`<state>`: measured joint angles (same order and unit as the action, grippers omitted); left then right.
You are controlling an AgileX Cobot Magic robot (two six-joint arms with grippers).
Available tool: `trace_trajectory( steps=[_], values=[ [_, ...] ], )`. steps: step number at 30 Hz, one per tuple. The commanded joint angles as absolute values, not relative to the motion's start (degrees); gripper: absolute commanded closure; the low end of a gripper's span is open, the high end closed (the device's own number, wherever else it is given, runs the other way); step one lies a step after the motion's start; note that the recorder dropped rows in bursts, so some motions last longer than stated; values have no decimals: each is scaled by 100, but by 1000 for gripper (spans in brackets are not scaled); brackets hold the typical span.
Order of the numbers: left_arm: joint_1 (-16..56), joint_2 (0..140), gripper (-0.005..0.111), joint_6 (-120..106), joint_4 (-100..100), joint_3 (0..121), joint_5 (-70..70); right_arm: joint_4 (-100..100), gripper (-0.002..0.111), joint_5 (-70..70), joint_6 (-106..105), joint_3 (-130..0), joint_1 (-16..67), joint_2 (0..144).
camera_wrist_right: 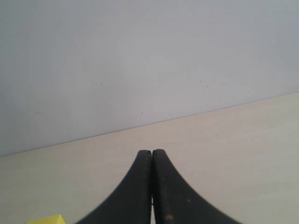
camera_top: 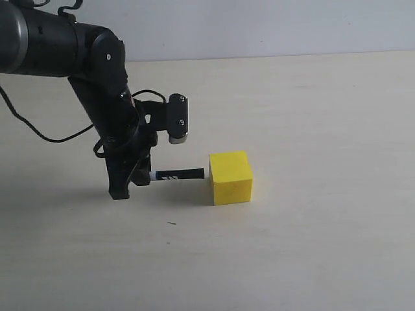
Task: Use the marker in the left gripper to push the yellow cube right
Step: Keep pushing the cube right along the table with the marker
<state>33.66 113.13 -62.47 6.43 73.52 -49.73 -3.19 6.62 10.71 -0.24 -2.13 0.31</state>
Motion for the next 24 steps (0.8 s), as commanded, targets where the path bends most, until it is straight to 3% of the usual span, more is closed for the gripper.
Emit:
trace_trajectory(
  steps=[1, 15, 24],
  values=[
    [3663, 11506, 107, -6087, 834, 7575, -4919, -285, 108, 629, 1059, 0, -246, 0],
    [3313, 11658, 107, -5651, 522, 7786, -5670, -293, 108, 629, 1059, 0, -246, 0],
    [4000, 11880, 107, -5568, 651, 7869, -4390, -285, 108, 629, 1059, 0, -246, 0]
  ],
)
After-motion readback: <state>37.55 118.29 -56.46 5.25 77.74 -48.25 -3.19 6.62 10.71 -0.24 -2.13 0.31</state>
